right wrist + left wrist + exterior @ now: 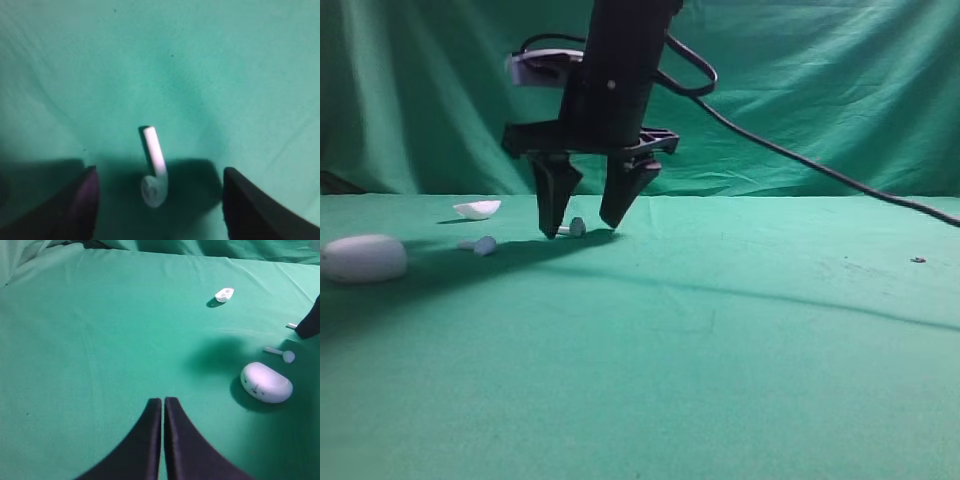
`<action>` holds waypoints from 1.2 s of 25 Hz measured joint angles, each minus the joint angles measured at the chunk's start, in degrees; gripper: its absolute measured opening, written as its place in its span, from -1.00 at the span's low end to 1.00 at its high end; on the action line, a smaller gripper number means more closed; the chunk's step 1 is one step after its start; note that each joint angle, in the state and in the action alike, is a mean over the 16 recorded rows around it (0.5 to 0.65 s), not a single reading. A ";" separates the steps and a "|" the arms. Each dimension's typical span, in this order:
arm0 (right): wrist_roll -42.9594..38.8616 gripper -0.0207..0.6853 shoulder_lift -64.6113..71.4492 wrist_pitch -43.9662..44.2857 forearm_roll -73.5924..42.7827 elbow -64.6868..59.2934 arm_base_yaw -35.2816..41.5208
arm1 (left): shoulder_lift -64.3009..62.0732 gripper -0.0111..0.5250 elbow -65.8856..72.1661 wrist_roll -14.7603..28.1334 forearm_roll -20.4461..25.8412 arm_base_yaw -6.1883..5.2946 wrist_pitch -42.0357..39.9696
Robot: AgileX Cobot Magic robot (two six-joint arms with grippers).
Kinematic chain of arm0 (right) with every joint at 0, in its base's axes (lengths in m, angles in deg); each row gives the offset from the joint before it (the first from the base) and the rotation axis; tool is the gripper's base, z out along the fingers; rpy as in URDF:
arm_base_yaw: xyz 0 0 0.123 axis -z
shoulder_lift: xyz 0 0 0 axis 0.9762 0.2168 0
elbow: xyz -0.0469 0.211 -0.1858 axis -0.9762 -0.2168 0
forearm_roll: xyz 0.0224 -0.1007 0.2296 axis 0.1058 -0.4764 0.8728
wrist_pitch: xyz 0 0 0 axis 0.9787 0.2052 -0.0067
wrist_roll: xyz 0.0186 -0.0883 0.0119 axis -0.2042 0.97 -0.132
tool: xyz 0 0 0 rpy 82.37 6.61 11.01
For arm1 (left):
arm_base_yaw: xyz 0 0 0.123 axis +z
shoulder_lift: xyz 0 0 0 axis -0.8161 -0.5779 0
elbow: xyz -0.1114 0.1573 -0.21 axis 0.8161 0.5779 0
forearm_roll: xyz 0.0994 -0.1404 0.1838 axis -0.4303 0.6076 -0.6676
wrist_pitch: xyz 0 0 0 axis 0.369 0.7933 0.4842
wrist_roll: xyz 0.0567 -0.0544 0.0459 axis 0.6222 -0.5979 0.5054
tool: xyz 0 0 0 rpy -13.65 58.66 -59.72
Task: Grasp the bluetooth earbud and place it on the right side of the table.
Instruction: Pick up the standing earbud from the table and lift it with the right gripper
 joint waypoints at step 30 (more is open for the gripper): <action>-9.72 -0.72 -24.64 17.78 -4.27 -5.46 10.85 | 0.00 -0.96 0.00 0.00 0.00 0.00 0.00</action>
